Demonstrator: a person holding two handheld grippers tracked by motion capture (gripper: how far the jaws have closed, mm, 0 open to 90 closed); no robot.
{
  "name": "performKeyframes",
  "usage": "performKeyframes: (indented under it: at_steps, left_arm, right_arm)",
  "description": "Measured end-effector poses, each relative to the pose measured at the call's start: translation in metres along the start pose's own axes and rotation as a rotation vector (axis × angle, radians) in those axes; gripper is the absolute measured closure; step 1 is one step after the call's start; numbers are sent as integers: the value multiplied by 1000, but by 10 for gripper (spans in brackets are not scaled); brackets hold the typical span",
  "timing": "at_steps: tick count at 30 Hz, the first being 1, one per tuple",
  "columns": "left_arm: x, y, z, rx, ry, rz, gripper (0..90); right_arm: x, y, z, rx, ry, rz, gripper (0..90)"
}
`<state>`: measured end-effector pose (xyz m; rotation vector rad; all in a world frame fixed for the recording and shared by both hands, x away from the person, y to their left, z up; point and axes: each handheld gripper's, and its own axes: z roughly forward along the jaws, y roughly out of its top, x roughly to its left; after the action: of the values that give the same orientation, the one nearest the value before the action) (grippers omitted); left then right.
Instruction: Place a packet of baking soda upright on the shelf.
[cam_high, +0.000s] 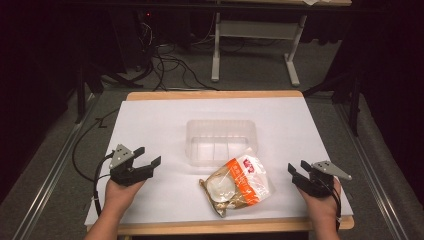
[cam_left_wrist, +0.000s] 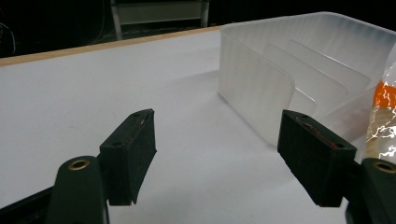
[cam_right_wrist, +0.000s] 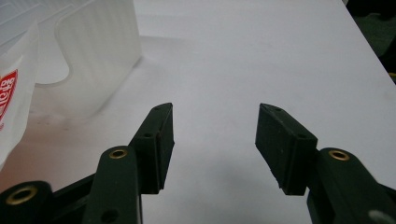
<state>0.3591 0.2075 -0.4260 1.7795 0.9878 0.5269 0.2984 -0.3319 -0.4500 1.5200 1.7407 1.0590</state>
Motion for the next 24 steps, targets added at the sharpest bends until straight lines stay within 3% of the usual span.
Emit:
performKeyframes:
  at_steps: [8, 12, 17, 24]
  left_arm:
    - [1, 0, 1, 8, 0, 6, 282]
    - [0, 0, 2, 18, -3, 12, 281]
    - [-1, 0, 3, 25, -5, 22, 281]
    - [-3, -1, 5, 41, -11, 36, 278]
  right_arm:
    - [-3, -1, 0, 4, 3, 11, 481]
    - [-3, -1, -1, 11, 4, 24, 462]
    - [-2, -1, -1, 6, -10, 2, 396]
    - [0, -1, -4, 2, 6, 6, 375]
